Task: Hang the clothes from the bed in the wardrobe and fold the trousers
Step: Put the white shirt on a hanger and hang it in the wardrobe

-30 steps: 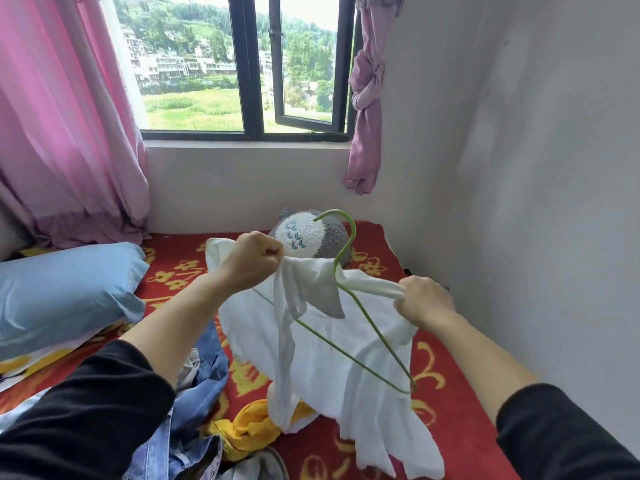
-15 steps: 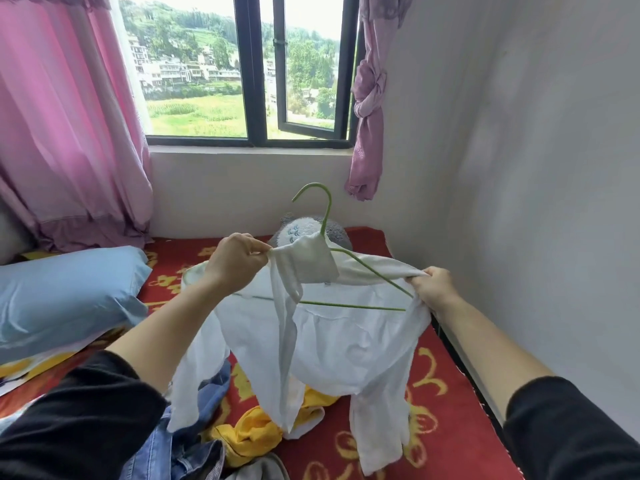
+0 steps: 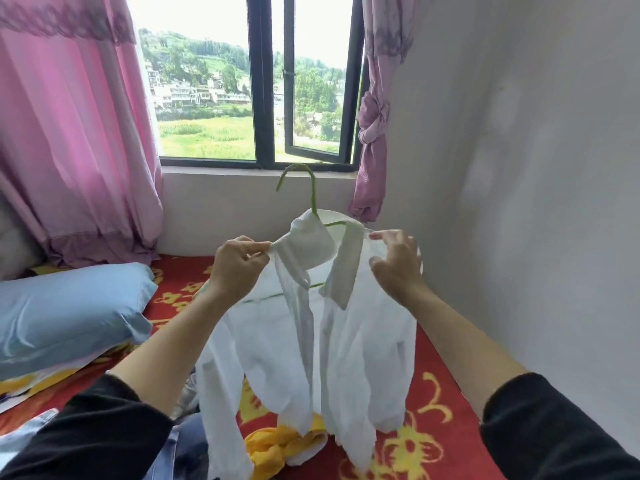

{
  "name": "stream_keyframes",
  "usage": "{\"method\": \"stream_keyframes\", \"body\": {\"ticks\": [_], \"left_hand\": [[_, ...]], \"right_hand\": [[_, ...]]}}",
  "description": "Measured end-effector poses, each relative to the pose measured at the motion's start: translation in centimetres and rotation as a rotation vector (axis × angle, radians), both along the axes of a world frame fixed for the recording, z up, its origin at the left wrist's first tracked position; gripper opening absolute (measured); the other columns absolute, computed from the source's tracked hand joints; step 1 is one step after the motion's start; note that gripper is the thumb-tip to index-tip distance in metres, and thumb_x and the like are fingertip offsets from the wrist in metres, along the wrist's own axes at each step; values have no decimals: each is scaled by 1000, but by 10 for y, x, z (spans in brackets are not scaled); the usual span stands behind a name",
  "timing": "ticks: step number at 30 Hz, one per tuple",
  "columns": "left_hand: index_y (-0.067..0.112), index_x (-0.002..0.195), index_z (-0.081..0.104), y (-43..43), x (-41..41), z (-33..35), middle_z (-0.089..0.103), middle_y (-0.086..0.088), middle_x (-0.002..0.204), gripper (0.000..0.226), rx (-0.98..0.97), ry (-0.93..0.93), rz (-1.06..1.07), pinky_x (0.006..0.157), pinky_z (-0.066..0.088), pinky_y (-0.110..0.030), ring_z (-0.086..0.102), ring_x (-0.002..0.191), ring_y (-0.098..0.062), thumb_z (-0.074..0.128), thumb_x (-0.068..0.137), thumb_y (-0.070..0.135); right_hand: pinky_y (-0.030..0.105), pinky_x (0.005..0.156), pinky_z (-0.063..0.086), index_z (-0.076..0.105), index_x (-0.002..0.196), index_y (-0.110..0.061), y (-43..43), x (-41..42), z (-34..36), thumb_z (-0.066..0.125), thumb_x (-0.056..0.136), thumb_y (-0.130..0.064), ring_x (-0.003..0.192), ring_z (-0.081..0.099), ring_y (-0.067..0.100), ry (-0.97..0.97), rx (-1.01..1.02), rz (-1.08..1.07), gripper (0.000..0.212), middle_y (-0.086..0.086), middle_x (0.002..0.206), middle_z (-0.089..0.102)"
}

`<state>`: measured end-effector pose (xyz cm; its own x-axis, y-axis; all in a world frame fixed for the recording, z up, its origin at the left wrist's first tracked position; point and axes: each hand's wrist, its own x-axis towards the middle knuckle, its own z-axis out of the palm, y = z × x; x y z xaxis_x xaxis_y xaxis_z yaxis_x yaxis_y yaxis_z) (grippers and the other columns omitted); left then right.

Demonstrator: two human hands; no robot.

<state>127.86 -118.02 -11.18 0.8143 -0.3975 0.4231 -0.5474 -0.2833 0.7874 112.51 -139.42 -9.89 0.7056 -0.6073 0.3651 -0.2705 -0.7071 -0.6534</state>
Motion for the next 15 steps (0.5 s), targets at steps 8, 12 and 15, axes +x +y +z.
{"method": "stream_keyframes", "body": {"ticks": [8, 12, 15], "left_hand": [[30, 92, 75, 60, -17, 65, 60, 12, 70, 39, -229, -20, -9, 57, 39, -6, 51, 58, 3, 63, 80, -4], [35, 91, 75, 100, -51, 93, 59, 10, 74, 40, -193, -93, 47, 57, 40, -10, 51, 60, 1, 62, 82, -2], [35, 94, 74, 131, -83, 100, 58, 8, 75, 37, -150, -135, 160, 57, 38, -9, 49, 58, 1, 61, 84, 2]], "right_hand": [[54, 108, 19, 46, 132, -14, 19, 29, 58, 60, 89, -40, 128, 38, 29, -217, -581, -59, 51, 6, 136, 46], [40, 92, 34, 60, 93, -10, 48, 36, 97, 56, 93, -31, 100, 58, 29, -323, -614, 139, 22, 6, 97, 65], [31, 68, 33, 47, 69, -13, 80, 34, 107, 56, 93, -29, 72, 51, 23, -447, -424, 266, 30, -3, 69, 53]]}}
